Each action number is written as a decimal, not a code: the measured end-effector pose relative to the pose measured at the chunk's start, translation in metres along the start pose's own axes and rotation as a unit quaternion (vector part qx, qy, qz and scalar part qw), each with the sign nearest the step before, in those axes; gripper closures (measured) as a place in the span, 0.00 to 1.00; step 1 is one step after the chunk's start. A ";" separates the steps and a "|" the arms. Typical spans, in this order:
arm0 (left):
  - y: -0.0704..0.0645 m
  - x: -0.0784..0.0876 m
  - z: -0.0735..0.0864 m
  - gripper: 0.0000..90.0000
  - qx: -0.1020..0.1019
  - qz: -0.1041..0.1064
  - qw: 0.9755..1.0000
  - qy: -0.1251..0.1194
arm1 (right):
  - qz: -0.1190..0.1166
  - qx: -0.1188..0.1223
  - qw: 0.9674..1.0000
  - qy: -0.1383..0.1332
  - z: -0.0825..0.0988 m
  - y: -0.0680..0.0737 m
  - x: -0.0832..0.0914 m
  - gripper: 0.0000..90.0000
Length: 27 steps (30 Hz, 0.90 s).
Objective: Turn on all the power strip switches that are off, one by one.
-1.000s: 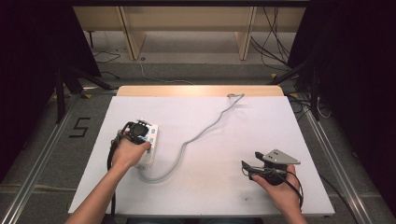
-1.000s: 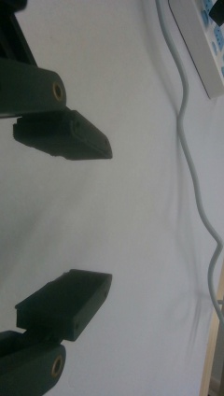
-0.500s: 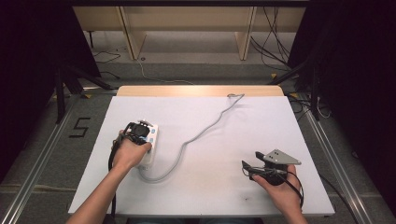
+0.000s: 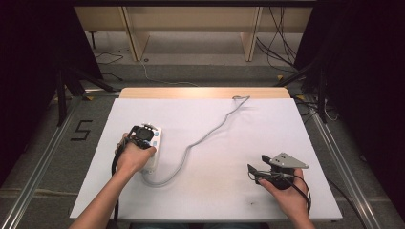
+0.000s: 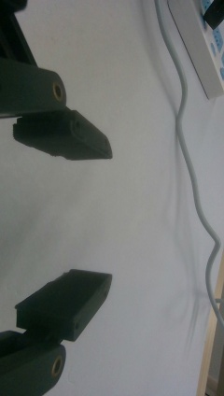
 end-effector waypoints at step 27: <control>0.008 0.005 0.001 1.00 0.001 0.018 0.999 -0.029 | 0.000 0.001 1.000 0.000 0.000 -0.001 0.001 0.38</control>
Point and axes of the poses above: each handheld gripper's, and its own axes: x roughly backward along the jaws, z roughly out of its underside, y roughly to its left, the point moved 2 cm from there along -x, roughly forward along the jaws, and after that the axes turned 11 degrees about -z, right-handed, at the moved point
